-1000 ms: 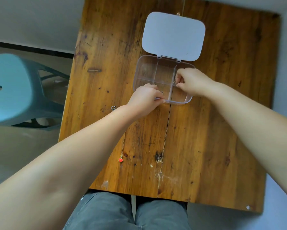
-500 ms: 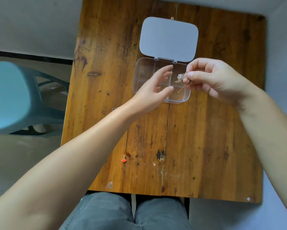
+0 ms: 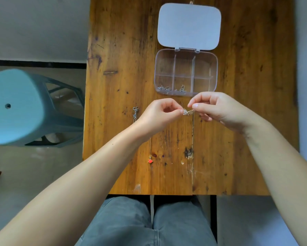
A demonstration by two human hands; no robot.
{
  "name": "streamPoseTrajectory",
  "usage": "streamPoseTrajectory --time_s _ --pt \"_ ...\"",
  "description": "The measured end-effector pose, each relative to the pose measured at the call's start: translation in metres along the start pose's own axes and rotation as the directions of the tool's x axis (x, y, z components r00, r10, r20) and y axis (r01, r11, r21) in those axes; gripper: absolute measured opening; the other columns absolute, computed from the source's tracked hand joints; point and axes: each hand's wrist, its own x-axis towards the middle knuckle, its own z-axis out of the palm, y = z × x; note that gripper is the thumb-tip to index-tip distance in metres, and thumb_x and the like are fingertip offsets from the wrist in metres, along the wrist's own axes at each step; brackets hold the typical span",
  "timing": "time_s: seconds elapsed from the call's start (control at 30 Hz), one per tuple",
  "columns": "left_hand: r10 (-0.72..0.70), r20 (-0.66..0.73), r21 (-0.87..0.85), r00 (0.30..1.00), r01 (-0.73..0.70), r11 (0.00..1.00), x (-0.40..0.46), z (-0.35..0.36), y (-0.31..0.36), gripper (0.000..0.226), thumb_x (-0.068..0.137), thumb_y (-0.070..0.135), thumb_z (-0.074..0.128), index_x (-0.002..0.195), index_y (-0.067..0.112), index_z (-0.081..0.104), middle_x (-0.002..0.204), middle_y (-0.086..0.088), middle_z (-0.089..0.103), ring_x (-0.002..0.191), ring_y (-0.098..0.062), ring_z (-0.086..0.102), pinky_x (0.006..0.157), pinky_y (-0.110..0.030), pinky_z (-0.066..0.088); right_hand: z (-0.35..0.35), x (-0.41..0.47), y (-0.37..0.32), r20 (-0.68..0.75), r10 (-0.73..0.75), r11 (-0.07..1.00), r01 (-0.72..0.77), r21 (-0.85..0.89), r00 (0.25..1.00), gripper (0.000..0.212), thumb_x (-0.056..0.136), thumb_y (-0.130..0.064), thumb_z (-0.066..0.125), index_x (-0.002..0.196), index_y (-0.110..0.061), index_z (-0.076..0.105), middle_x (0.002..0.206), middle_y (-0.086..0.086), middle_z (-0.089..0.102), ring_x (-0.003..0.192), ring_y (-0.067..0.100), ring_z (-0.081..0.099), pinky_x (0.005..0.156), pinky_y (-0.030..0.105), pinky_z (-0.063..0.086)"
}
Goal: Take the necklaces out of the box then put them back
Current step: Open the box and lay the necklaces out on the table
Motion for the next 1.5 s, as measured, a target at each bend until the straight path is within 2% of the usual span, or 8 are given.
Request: streamPoseTrajectory --time_s 0.17,0.33,0.57,0.63,0.73,0.9,1.13,1.5 --pt "-0.261 0.095 -0.199 0.961 0.275 0.941 -0.007 -0.007 -0.023 0.011 0.086 0.018 0.061 0.076 0.014 0.059 0.064 0.004 0.053 0.060 -0.010 0.045 0.058 -0.021 0.039 0.025 -0.009 0.010 -0.307 -0.014 0.931 -0.099 -0.352 0.952 0.015 0.092 -0.023 0.057 0.095 -0.026 0.071 0.092 -0.012 0.059 0.069 0.002 0.055 0.063 0.018 0.039" --pt "-0.366 0.113 -0.371 0.924 0.381 0.847 -0.011 -0.001 -0.033 0.011 0.087 0.016 0.062 0.077 0.014 0.059 0.058 0.005 0.049 0.053 -0.007 0.042 0.052 -0.020 0.035 0.071 -0.018 0.005 -0.326 -0.018 0.968 -0.065 -0.241 0.945 0.012 0.091 -0.028 0.059 0.093 -0.023 0.069 0.079 -0.007 0.069 0.068 0.003 0.063 0.059 0.015 0.041" --pt "-0.253 0.092 -0.287 0.963 0.269 0.919 -0.020 -0.006 -0.028 0.015 0.091 0.023 0.057 0.081 0.013 0.060 0.067 0.003 0.053 0.061 -0.009 0.047 0.059 -0.022 0.041 0.089 -0.018 0.009 -0.395 -0.037 0.971 -0.060 -0.231 0.918 0.006 0.090 -0.025 0.061 0.095 -0.024 0.064 0.079 -0.005 0.065 0.073 0.009 0.060 0.063 0.018 0.046" --pt "-0.138 0.006 -0.150 0.990 0.137 0.979 -0.022 -0.009 -0.027 0.011 0.092 0.023 0.055 0.096 0.015 0.062 0.084 0.003 0.060 0.075 -0.010 0.054 0.070 -0.024 0.045 0.088 -0.019 0.008 -0.373 -0.018 0.993 -0.028 -0.116 0.927 0.007 0.091 -0.023 0.060 0.095 -0.023 0.066 0.073 -0.006 0.068 0.064 0.006 0.062 0.056 0.013 0.045" --pt "0.011 0.192 -0.017 0.981 -0.007 1.000 -0.023 -0.012 -0.023 0.027 0.093 0.019 0.055 0.120 0.015 0.056 0.114 0.000 0.064 0.103 -0.010 0.061 0.090 -0.024 0.048 0.086 -0.022 0.006 -0.336 0.039 0.982 0.027 0.188 0.941 0.008 0.091 -0.019 0.060 0.093 -0.023 0.067 0.057 -0.008 0.063 0.045 0.003 0.052 0.042 0.010 0.037" --pt "0.047 0.196 0.074 0.979 -0.062 0.995 -0.020 -0.010 -0.013 0.025 0.096 0.020 0.050 0.092 0.005 0.069 0.077 -0.005 0.069 0.073 -0.009 0.061 0.078 -0.025 0.049 0.078 -0.030 0.009 -0.306 0.084 0.903 0.057 0.426 0.948 0.004 0.089 -0.019 0.062 0.091 -0.022 0.064 0.058 -0.008 0.058 0.042 0.003 0.045 0.036 0.012 0.030" --pt "0.027 0.187 0.186 0.982 -0.062 0.981 -0.017 -0.002 -0.014 0.028 0.099 0.019 0.041 0.092 0.010 0.067 0.074 -0.004 0.073 0.066 -0.013 0.068 0.075 -0.031 0.053 0.079 -0.036 0.025 -0.361 0.109 0.846 0.104 0.523 0.926 0.004 0.085 -0.016 0.065 0.089 -0.018 0.065 0.079 -0.004 0.069 0.071 0.008 0.064 0.054 0.020 0.050" --pt "0.189 0.114 0.226 0.975 -0.211 0.951 -0.019 0.021 -0.017 0.007 0.087 0.022 0.064 0.082 0.019 0.062 0.067 0.012 0.056 0.058 0.002 0.046 0.055 -0.010 0.038 0.068 -0.041 0.033 -0.317 0.077 0.934 0.043 0.354 0.945 0.017 0.087 -0.028 0.062 0.085 -0.011 0.060 0.056 -0.010 0.062 0.055 0.003 0.057 0.048 0.015 0.045"
